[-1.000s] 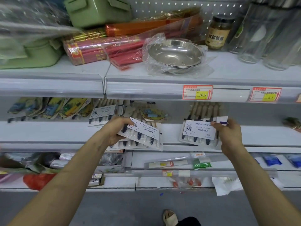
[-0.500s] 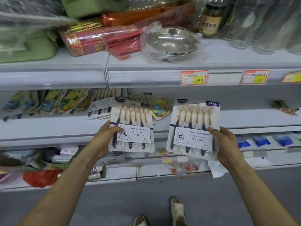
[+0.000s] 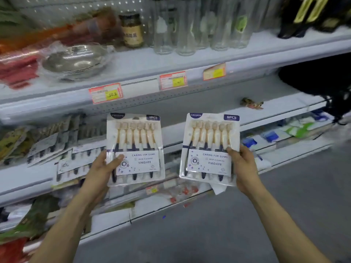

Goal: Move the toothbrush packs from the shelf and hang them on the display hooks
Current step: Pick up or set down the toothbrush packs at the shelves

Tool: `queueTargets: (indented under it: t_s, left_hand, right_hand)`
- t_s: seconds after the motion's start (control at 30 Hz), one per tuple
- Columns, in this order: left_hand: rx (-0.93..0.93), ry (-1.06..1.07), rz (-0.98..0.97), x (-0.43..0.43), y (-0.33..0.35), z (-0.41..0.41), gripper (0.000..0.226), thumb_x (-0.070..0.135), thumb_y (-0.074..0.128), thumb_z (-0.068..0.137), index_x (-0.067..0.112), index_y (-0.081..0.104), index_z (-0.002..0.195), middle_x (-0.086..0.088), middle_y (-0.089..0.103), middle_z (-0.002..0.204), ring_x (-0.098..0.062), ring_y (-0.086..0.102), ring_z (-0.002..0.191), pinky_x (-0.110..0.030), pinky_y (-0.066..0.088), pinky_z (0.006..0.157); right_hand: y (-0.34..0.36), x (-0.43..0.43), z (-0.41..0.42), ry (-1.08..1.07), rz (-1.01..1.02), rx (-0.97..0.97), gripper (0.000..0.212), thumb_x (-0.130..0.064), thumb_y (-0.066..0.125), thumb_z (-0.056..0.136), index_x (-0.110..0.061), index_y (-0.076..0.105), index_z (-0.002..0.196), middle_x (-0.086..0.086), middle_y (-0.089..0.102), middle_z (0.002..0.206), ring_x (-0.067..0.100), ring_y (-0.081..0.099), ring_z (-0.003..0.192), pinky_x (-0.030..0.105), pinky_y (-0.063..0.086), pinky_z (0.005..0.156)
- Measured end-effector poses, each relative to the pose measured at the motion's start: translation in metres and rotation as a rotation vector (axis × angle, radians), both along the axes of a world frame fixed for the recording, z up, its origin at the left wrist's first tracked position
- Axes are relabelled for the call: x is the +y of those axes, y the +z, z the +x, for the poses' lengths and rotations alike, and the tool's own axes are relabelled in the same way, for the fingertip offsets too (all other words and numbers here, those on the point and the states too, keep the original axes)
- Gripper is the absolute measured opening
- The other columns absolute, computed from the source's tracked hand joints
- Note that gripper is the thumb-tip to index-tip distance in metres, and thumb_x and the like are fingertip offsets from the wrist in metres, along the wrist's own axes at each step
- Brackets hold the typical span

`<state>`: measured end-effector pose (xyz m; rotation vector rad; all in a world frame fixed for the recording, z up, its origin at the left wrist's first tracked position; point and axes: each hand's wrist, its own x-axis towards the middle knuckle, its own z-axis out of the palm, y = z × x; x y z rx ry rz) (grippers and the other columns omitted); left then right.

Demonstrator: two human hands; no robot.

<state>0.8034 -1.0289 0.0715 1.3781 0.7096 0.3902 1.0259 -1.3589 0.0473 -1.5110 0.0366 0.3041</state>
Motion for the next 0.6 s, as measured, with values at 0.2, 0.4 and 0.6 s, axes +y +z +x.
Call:
queueTargets:
  t_s: [0.2,0.4,0.6]
  left_hand:
    - [-0.06,-0.188,-0.054,-0.14,-0.01,0.14,0.032,0.008,0.064,0.099,0.017,0.062,0.13,-0.014,0.075,0.125,-0.029,0.074,0.111,-0.039,0.065,0.08]
    - [-0.066,-0.382,-0.044,-0.266,-0.003,0.26,0.041,0.023,0.073,0.091,0.017,0.062,0.13,-0.016,0.074,0.126,-0.04,0.07,0.117,-0.053,0.06,0.096]
    - [-0.061,-0.649,0.046,-0.384,-0.013,0.4,0.041,0.009,0.071,0.097,0.029,0.058,0.13,-0.004,0.076,0.118,-0.027,0.072,0.113,-0.043,0.062,0.091]
  right_hand:
    - [0.009,-0.166,0.054,-0.116,-0.012,-0.063,0.02,-0.02,0.064,0.105,-0.01,0.066,0.122,0.013,0.077,0.112,0.028,0.077,0.103,0.044,0.064,0.085]
    - [0.015,-0.314,0.092,-0.38,-0.046,-0.101,0.019,-0.024,0.069,0.102,-0.02,0.067,0.121,-0.001,0.079,0.108,0.018,0.078,0.098,0.036,0.064,0.079]
    - [-0.013,-0.431,0.137,-0.663,-0.03,-0.043,0.02,-0.024,0.068,0.102,-0.021,0.065,0.122,0.001,0.079,0.113,0.025,0.077,0.105,0.051,0.06,0.091]
